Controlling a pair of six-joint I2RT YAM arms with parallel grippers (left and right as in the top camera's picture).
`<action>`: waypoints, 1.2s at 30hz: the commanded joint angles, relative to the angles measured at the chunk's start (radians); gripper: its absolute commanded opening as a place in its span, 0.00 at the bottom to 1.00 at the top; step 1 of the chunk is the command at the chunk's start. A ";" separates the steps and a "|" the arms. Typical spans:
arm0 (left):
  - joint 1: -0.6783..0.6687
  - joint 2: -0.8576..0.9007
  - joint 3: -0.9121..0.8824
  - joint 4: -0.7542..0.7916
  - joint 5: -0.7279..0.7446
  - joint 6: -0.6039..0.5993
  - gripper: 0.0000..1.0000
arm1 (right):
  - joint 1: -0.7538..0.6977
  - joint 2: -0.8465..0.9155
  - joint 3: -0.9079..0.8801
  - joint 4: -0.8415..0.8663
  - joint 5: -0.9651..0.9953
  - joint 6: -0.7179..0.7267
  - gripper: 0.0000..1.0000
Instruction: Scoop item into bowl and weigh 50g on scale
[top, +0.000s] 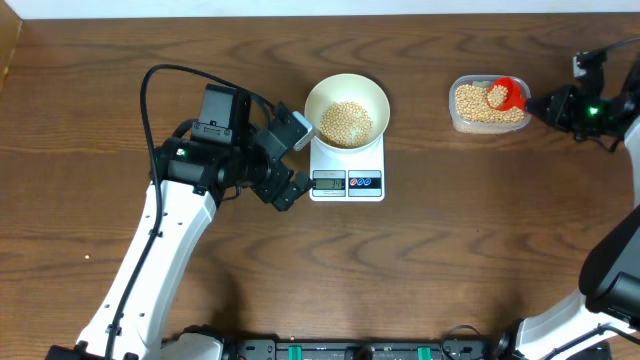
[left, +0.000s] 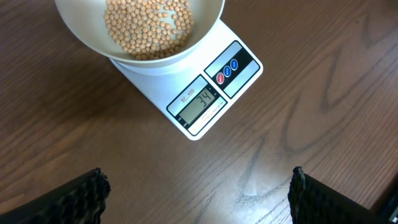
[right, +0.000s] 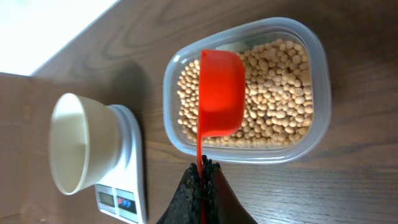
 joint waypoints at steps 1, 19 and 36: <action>-0.002 -0.009 0.020 -0.003 -0.002 -0.009 0.94 | -0.032 0.012 0.006 -0.001 -0.151 0.005 0.01; -0.002 -0.009 0.020 -0.003 -0.002 -0.009 0.95 | -0.021 0.012 0.006 0.071 -0.463 0.132 0.01; -0.002 -0.009 0.020 -0.003 -0.002 -0.009 0.95 | 0.286 0.012 0.006 0.484 -0.468 0.477 0.01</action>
